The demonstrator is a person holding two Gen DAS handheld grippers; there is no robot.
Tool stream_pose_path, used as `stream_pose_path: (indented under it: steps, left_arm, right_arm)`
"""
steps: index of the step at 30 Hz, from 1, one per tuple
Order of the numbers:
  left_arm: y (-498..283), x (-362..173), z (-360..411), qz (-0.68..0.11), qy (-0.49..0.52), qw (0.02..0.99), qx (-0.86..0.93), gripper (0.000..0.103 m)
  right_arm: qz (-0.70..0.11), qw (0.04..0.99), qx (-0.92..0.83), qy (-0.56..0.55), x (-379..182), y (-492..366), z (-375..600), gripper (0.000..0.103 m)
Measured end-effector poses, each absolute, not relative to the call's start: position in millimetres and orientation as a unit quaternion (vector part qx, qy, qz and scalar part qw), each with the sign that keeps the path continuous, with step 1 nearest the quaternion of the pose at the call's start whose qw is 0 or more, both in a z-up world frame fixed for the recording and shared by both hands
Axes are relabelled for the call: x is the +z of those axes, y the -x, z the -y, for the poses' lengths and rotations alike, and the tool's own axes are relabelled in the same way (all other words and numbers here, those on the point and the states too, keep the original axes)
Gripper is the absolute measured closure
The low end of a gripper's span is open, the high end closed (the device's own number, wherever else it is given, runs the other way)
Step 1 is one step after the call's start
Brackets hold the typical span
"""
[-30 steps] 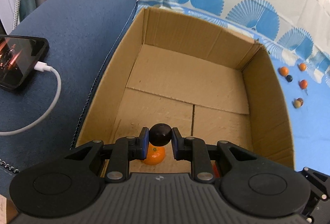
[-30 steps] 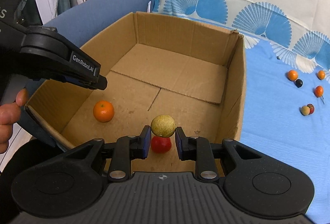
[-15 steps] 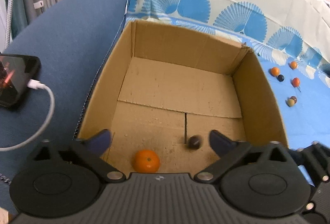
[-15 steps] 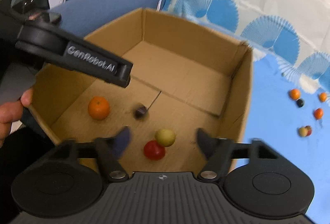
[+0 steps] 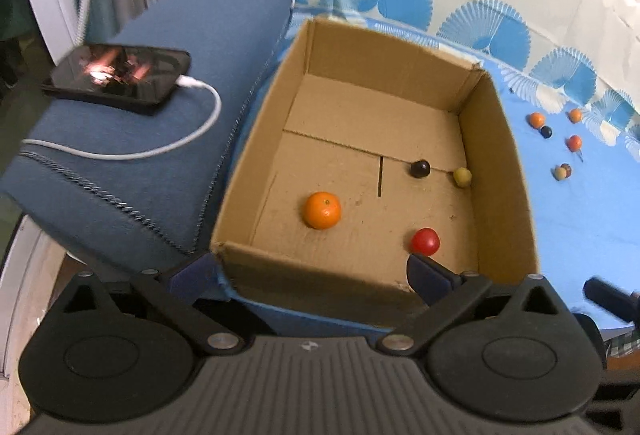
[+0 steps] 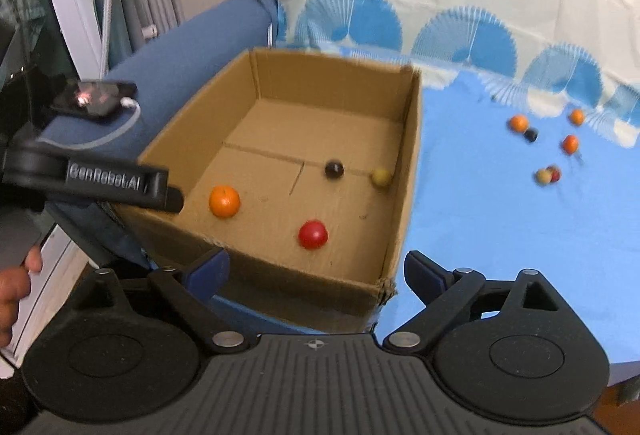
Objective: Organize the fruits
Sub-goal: 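Lift both open tools up and back from the box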
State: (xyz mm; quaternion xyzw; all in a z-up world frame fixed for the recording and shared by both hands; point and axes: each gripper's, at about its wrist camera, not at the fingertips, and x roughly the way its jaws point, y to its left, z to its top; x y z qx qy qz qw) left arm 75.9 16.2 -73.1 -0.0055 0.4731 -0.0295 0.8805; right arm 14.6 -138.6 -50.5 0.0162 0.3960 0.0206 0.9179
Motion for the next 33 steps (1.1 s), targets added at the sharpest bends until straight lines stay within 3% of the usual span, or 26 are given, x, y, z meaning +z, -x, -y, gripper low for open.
stream_pose_path:
  steps: [14,33]
  left_arm:
    - [10.7,-26.0,1.0,-0.406,-0.016,0.913,-0.046,0.0]
    - [50.0,-6.1,-1.6,-0.379,-0.011,0.924,-0.044,0.0]
  right_arm:
    - [-0.289,0.957,0.0,0.002,9.8,69.2,139.7,0.002]
    - [-0.249,0.968,-0.003,0.008,28.9,110.6,133.3,0.001]
